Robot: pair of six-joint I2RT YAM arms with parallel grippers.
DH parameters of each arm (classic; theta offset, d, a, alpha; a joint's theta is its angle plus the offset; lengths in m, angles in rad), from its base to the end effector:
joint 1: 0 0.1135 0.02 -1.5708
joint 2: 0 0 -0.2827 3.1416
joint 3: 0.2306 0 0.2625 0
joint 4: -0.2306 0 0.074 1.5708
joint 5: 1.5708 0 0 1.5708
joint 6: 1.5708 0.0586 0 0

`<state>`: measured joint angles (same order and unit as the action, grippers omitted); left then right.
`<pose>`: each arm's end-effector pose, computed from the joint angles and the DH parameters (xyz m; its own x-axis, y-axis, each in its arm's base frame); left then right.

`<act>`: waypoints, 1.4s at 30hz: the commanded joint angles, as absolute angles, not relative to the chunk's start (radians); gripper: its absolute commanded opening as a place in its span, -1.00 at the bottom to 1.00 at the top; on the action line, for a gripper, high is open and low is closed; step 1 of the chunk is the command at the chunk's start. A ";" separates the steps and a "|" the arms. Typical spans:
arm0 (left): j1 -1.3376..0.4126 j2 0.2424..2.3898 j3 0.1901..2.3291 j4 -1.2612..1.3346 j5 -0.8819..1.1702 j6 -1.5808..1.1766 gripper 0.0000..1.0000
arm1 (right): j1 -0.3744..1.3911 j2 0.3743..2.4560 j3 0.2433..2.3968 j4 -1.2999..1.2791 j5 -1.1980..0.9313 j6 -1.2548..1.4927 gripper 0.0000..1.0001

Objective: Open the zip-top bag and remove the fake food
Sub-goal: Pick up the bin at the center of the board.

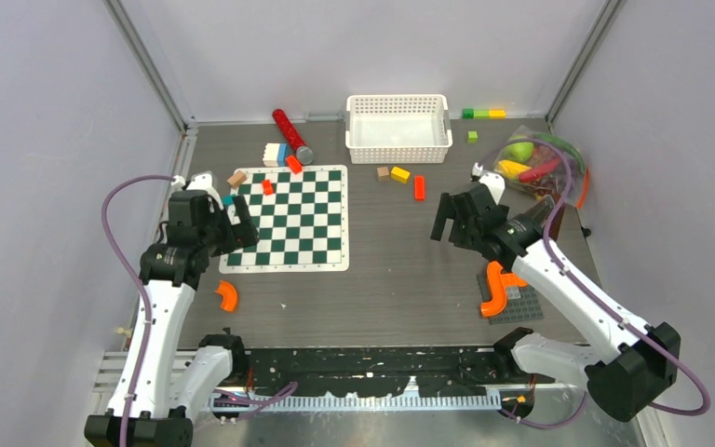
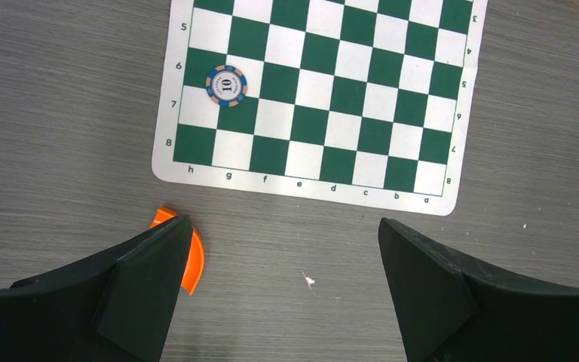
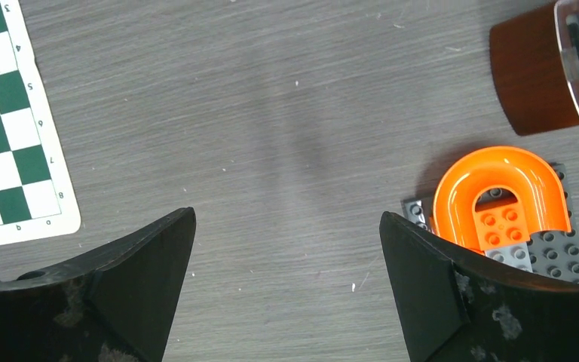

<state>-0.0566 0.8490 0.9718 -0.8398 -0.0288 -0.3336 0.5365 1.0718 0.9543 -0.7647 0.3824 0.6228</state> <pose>0.1792 -0.0085 0.3294 -0.6313 -0.2921 -0.7184 -0.1819 0.9563 -0.2289 0.2064 0.0973 0.2922 -0.6968 0.2153 -0.6842 0.1675 0.9764 0.1366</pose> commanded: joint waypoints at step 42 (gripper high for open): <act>-0.051 0.917 0.979 -0.815 0.062 -0.311 0.96 | 0.059 2.455 2.373 -0.756 -0.041 0.399 0.14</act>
